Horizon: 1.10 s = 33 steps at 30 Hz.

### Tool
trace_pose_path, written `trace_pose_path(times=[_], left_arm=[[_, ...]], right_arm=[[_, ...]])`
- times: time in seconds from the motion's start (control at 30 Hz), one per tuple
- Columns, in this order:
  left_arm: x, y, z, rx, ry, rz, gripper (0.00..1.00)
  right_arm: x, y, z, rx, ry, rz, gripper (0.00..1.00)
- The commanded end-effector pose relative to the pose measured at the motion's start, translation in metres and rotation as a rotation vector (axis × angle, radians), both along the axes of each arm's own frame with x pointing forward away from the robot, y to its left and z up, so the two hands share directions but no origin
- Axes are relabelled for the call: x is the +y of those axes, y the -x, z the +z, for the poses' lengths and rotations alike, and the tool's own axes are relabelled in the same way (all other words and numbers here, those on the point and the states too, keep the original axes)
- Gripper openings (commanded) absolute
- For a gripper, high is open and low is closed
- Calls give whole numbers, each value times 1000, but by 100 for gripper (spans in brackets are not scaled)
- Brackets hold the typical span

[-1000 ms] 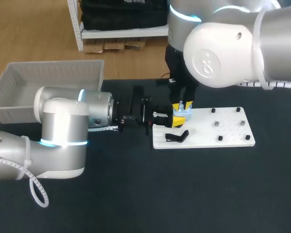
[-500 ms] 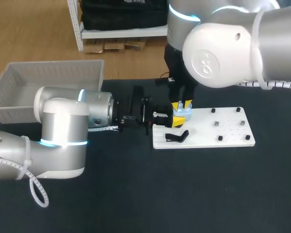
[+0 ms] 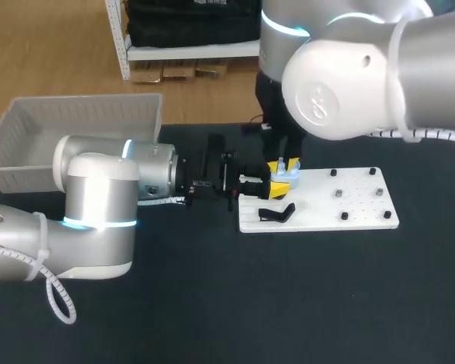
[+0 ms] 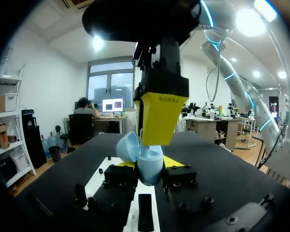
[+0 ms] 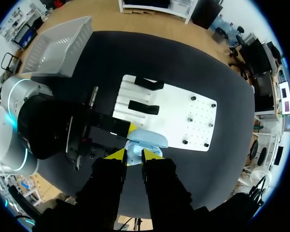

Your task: Pick up each earbud case from the left stands, insert the matching earbuds, close the lid, and place the case in the box.

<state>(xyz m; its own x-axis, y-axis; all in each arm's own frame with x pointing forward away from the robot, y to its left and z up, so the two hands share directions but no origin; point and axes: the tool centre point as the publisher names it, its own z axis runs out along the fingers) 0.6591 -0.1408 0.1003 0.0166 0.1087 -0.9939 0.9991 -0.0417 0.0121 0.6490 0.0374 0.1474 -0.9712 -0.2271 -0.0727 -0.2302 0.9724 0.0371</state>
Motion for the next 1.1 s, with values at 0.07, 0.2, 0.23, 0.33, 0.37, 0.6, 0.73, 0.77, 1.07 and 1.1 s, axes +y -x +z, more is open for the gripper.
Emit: trace_pose_path(times=[0.07, 0.2, 0.23, 0.33, 0.37, 0.6, 0.73, 0.77, 1.07, 1.1], left_arm=[[0, -1, 0, 0, 1, -1, 0], [0, -1, 0, 0, 1, -1, 0], [0, -1, 0, 0, 1, -1, 0], [0, -1, 0, 0, 1, -1, 0], [0, -1, 0, 0, 1, -1, 0], [0, -1, 0, 0, 1, -1, 0], [0, -1, 0, 0, 1, -1, 0], [0, -1, 0, 0, 1, -1, 0], [0, -1, 0, 0, 1, -1, 0], [0, -1, 0, 0, 1, -1, 0]], right_arm=[[1, 0, -4, 3, 7, 7, 0], [2, 0, -5, 9, 12, 15, 0], [2, 0, -5, 9, 13, 16, 0], [3, 0, -6, 13, 15, 20, 0], [3, 0, -6, 13, 15, 21, 0], [3, 2, -2, 17, 10, 23, 100], [1, 7, 8, 9, 0, 22, 100], [0, 7, 11, 9, -13, 19, 100], [-27, -26, 27, -18, -49, -126, 100], [-30, -32, 27, -24, -51, -146, 100]])
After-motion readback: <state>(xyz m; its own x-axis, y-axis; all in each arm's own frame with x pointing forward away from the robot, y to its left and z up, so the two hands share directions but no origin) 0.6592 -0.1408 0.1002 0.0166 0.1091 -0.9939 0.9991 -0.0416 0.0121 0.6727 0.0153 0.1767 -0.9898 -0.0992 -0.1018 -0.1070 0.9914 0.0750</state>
